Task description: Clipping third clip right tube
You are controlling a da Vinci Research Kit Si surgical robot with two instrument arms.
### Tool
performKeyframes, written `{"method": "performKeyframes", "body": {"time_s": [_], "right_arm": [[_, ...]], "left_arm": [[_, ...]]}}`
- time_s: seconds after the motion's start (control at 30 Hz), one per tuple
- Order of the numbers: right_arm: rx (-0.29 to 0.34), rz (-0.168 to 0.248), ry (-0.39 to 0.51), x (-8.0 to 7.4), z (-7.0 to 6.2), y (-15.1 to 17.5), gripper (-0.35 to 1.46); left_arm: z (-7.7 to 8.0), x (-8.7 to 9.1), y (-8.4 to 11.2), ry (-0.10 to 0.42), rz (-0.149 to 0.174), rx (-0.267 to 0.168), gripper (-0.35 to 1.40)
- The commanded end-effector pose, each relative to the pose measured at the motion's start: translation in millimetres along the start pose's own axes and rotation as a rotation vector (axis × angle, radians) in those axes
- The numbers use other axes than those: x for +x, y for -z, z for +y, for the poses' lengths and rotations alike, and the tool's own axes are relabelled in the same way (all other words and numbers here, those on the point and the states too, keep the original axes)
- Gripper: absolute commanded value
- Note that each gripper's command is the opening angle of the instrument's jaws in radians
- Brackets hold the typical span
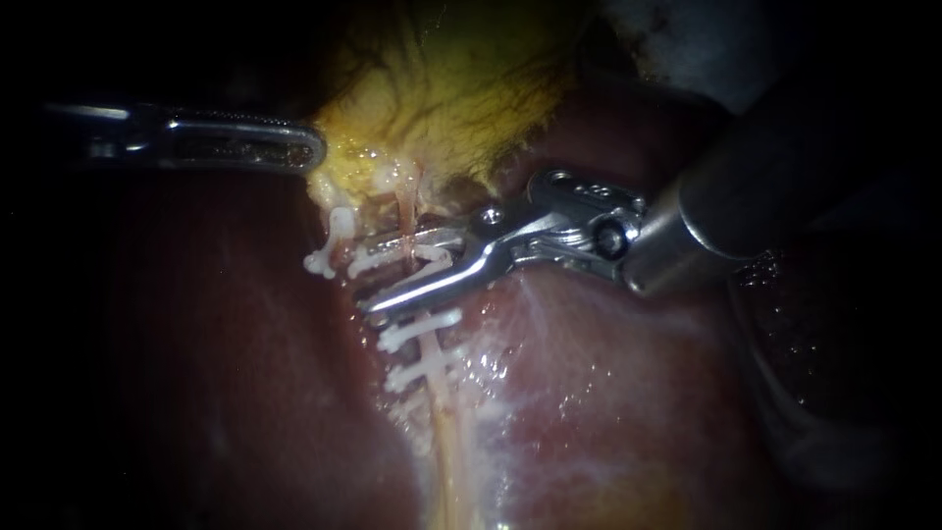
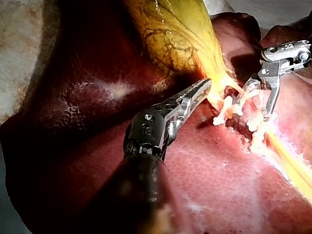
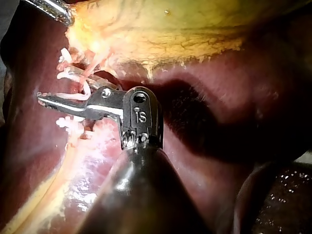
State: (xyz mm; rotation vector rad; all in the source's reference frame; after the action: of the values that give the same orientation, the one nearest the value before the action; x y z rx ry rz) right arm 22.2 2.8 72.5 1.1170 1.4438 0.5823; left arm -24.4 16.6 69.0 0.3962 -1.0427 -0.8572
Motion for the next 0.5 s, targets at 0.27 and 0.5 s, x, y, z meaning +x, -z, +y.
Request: {"method": "performKeyframes", "body": {"time_s": [0.27, 0.5], "right_arm": [[-0.003, -0.004, -0.009, 1.0, -0.2, 0.2, 0.44], [-0.023, 0.009, -0.016, 1.4, 0.5, 0.5, 0.32]], "left_arm": [[0.1, 0.0, 0.0, 0.000, 0.000, 0.000, -0.35], [0.2, 0.0, 0.0, 0.000, 0.000, 0.001, -0.35]]}}
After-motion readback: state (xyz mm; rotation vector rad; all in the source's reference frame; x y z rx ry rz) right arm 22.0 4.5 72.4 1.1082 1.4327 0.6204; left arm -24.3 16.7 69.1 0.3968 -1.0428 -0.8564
